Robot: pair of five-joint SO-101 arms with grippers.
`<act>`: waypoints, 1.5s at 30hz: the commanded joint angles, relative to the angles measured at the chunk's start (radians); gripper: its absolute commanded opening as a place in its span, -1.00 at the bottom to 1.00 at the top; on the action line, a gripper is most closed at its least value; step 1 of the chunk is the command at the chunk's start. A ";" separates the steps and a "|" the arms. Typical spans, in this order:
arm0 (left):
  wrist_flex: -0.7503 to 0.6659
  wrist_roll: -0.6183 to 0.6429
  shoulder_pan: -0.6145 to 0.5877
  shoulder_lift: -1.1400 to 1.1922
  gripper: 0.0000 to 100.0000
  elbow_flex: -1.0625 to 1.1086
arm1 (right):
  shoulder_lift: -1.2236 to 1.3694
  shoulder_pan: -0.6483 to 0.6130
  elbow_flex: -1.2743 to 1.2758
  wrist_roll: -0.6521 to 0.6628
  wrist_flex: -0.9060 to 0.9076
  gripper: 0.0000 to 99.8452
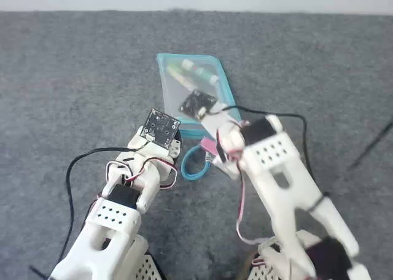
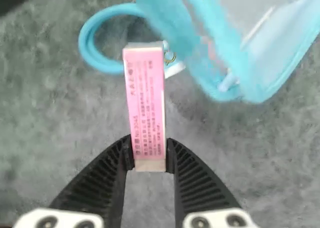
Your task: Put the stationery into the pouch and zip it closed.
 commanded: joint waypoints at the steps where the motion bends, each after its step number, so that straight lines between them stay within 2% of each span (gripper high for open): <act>1: -0.034 0.009 0.023 -0.012 -0.98 -0.018 | 0.107 0.019 -0.199 -0.114 -0.019 -0.98; 10: -0.034 0.008 0.023 -0.012 -0.98 -0.018 | 0.470 0.036 -0.585 -0.239 0.065 -0.98; 16: -0.034 -0.029 0.023 -0.011 -0.98 -0.010 | 0.593 0.042 -0.802 -0.330 0.110 -0.97; 18: -0.034 -0.031 0.023 -0.014 -0.98 -0.007 | 0.595 0.035 -0.818 -0.331 0.107 -0.94; 23: -0.034 -0.031 0.023 -0.014 -0.98 -0.007 | 0.595 0.038 -0.816 -0.328 0.101 -0.64; 31: -0.040 -0.032 0.018 -0.008 -0.98 -0.010 | 0.575 0.039 -0.815 -0.330 0.090 -0.72; 34: -0.040 -0.032 0.015 -0.008 -0.98 -0.010 | 0.509 0.041 -0.773 -0.330 0.084 -0.72; 38: -0.040 -0.029 0.012 -0.015 -0.98 -0.010 | 0.323 0.042 -0.594 -0.328 0.015 -0.73; 42: -0.041 -0.023 -0.049 -0.015 -0.98 -0.022 | 0.047 0.042 -0.244 -0.293 -0.189 -0.73; 45: -0.040 0.026 -0.097 -0.015 -0.98 -0.033 | -0.151 0.042 0.038 -0.270 -0.346 -0.73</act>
